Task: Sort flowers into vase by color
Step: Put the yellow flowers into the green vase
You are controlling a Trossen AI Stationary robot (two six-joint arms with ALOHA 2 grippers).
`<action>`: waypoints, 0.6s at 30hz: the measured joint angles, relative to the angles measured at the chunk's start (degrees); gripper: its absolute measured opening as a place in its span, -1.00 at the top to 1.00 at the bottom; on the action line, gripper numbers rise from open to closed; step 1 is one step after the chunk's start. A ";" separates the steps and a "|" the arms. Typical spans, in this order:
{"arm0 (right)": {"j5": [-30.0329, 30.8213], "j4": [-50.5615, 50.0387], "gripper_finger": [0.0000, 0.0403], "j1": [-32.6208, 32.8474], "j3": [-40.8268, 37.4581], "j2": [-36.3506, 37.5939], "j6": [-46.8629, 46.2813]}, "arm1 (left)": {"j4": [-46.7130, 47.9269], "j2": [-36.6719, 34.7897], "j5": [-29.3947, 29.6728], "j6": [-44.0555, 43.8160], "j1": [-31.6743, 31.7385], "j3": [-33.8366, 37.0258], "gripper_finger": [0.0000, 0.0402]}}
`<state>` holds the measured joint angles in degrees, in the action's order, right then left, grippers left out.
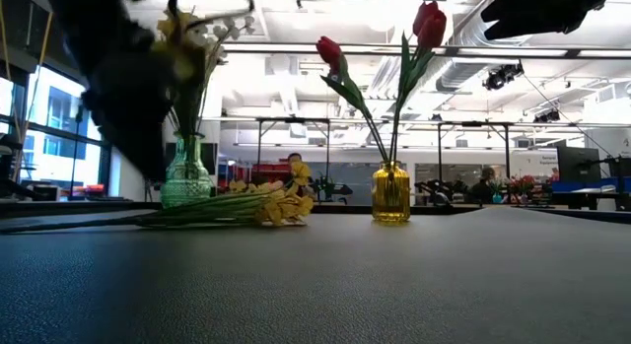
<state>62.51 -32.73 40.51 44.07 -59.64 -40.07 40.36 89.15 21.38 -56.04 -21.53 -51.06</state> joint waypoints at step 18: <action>0.48 0.44 -0.26 0.00 0.00 0.00 0.00 | -11.22 8.73 -7.21 15.70 10.96 0.47 -0.12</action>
<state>62.98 -32.29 40.51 44.07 -59.64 -40.07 29.14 97.88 14.17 -40.34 -10.57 -50.59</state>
